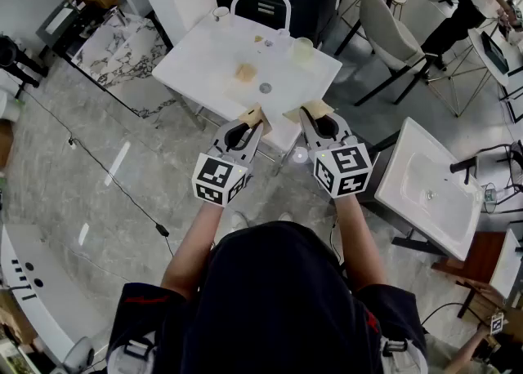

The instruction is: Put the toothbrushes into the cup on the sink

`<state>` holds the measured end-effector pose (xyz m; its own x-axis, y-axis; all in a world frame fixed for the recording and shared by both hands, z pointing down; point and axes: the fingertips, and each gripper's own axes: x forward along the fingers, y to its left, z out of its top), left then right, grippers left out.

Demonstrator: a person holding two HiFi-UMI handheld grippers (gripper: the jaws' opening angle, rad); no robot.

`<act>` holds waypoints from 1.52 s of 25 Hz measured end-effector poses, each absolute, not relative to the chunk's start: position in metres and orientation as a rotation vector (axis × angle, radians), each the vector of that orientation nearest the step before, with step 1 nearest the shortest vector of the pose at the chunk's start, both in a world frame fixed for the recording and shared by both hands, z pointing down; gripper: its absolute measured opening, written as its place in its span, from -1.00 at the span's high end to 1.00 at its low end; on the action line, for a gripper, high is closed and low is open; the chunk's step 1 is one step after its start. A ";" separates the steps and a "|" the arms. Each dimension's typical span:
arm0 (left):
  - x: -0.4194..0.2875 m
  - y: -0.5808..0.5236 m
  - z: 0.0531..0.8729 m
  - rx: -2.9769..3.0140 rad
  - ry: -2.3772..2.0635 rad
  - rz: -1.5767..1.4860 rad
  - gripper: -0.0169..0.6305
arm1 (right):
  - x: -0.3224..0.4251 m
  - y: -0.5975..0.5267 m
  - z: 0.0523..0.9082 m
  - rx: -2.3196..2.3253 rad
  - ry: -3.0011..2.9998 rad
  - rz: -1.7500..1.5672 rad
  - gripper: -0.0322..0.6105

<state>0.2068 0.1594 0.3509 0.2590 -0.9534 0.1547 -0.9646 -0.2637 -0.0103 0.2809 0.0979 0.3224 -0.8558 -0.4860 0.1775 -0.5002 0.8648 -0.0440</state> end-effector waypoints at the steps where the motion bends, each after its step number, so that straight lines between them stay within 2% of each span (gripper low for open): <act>1: 0.207 0.159 0.351 2.424 -1.852 0.198 0.81 | 0.280 0.098 0.322 0.763 -2.878 0.129 0.71; 14: 0.221 0.151 0.351 2.427 -1.851 0.204 0.81 | 0.289 0.094 0.325 0.747 -2.883 0.122 0.71; 32: 0.282 0.117 0.362 2.418 -1.834 0.264 0.81 | 0.352 0.065 0.355 0.691 -2.865 0.210 0.71; 38: 0.282 0.107 0.365 2.391 -1.847 0.248 0.81 | 0.353 0.055 0.361 0.671 -2.864 0.224 0.71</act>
<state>0.2818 0.1071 0.3650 0.2469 -0.9491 0.1954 -0.9671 -0.2541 -0.0124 0.3533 0.0548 0.3606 -0.8792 -0.4231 0.2191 -0.4520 0.8861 -0.1025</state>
